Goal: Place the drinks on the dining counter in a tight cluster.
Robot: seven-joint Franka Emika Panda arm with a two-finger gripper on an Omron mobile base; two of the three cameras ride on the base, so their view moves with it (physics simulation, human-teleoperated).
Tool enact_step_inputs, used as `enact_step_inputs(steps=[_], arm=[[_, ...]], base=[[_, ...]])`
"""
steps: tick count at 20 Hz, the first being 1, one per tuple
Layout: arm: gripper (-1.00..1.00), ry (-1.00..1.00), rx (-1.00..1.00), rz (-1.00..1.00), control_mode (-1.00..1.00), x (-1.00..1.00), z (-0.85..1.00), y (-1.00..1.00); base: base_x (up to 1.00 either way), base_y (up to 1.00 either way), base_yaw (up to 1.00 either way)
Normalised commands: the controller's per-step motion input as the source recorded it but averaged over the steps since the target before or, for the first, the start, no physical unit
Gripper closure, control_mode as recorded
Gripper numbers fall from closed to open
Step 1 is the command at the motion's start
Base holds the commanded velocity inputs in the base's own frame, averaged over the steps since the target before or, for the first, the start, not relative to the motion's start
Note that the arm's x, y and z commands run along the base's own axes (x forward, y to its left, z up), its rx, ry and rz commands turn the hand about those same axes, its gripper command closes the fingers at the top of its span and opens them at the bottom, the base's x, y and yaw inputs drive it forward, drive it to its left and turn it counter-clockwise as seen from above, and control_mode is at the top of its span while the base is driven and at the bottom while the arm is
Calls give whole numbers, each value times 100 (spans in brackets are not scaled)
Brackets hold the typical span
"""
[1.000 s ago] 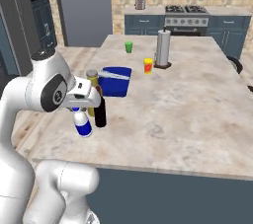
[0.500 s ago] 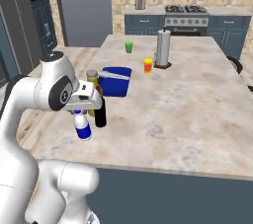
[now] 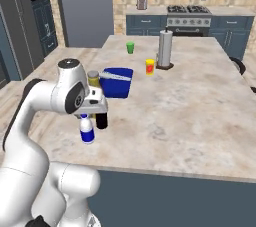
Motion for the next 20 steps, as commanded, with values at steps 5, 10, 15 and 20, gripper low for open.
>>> enact_step_inputs(steps=[5,10,15,20], arm=[[100,-2,0,0,-100,25,-4,2],[100,0,0,-1,-100,33,-7,13],[100,0,0,0,-100,20,-20,14],[100,-3,0,0,-100,25,-21,11]], base=[[0,0,0],[0,0,0],[0,0,0],[0,0,0]])
